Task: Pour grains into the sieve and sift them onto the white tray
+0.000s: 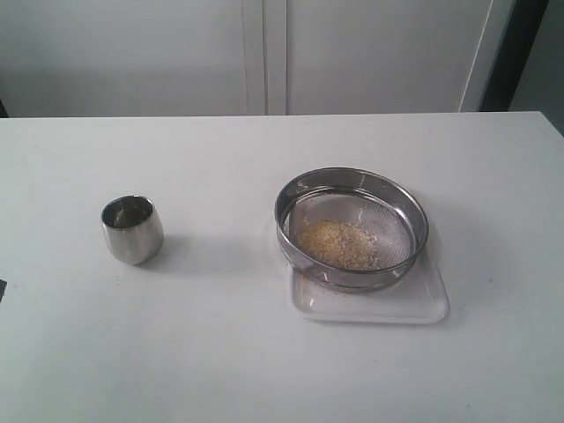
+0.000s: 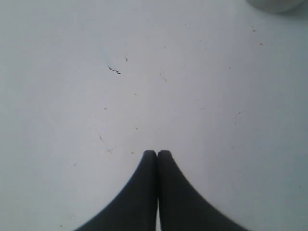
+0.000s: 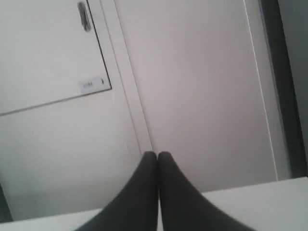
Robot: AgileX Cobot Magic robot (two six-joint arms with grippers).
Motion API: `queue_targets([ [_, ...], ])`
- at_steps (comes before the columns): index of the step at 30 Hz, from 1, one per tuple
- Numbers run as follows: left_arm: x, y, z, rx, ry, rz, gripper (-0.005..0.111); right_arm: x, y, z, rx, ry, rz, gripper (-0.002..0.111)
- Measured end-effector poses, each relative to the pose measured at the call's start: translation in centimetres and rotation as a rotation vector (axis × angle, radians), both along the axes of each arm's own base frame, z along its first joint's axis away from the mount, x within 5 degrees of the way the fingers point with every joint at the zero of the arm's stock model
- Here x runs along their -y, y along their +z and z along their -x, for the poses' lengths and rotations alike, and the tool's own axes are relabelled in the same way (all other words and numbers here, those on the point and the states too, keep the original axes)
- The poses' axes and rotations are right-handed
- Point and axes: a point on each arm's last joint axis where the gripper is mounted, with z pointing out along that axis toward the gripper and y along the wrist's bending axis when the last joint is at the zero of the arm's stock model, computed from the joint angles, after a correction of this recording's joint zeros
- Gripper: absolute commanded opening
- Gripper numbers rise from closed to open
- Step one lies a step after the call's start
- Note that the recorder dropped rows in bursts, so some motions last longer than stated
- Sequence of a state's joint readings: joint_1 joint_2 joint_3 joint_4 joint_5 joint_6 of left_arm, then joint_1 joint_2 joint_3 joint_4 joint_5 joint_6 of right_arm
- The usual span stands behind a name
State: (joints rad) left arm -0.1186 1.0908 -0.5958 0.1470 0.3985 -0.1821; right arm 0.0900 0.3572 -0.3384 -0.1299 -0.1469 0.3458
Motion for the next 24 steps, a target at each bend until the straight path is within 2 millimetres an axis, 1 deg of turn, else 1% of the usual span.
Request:
queue_targets([
  [3, 0.0, 0.0, 0.0, 0.0, 0.0, 0.0, 0.0, -0.1, 0.5, -2.1, -0.149, -0.022, 0.078, 0.0],
  [7, 0.0, 0.0, 0.0, 0.0, 0.0, 0.0, 0.0, 0.1, 0.8, -5.0, -0.379, -0.06, 0.247, 0.0],
  [12, 0.0, 0.0, 0.0, 0.0, 0.0, 0.0, 0.0, 0.1, 0.4, -7.5, -0.586, -0.06, 0.36, 0.0],
  [18, 0.0, 0.0, 0.0, 0.0, 0.0, 0.0, 0.0, -0.6, -0.5, -10.4, -0.793, 0.029, 0.42, 0.0],
  [24, 0.0, 0.0, 0.0, 0.0, 0.0, 0.0, 0.0, -1.6, -1.3, -12.8, -0.945, 0.153, 0.411, 0.0],
])
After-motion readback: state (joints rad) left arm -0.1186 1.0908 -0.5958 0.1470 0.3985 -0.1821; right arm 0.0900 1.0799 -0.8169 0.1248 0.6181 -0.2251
